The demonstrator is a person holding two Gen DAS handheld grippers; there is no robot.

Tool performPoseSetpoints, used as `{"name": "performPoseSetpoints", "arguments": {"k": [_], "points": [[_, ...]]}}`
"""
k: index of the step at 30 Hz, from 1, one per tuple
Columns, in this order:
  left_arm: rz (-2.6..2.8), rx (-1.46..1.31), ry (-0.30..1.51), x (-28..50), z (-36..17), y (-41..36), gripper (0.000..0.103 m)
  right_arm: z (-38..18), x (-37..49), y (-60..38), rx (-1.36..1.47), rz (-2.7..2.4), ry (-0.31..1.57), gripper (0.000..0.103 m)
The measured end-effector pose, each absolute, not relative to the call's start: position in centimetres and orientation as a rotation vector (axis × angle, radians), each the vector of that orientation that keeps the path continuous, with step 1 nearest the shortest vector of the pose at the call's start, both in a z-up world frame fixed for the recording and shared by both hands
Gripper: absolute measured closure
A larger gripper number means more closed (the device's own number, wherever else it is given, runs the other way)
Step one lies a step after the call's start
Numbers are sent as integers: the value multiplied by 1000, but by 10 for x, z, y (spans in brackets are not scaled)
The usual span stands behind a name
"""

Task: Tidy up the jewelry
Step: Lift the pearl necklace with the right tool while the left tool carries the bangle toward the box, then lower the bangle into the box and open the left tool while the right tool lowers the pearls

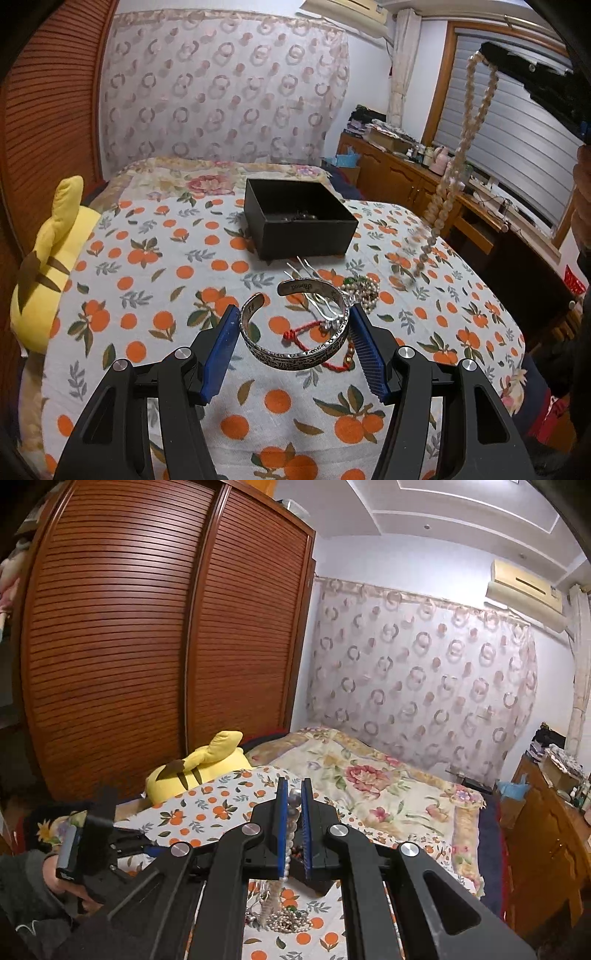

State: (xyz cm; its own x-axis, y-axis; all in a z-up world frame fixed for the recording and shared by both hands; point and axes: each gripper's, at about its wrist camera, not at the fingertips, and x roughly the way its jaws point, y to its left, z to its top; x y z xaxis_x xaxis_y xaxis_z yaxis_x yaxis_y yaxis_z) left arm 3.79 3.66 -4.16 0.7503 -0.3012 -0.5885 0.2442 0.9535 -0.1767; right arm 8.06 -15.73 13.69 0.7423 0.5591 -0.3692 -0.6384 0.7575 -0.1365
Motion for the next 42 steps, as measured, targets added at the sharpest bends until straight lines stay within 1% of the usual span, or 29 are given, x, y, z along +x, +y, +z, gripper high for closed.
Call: {"name": "performPoseSetpoints", "arguments": {"k": [7,12,18,23,32,42], "points": [[-308,-56,616,60,-18,31,45,128,105,-158,-249,646,349,95],[-310,-33,595,88,-3,25,45,135,129,-157,-243,629,337,95],[-304,-24,599,121,2,21,45,153,168,-153,-239,618,302,95],[-296,-23,624,148,-1,20,45,150,210,-143,-251,624,325,95],[-289,-3,680,189,-15,11,45,114,263,-144,-243,613,384,95],[-279,29,733,227,-28,0,45,30,303,-145,-181,664,575,94]]}}
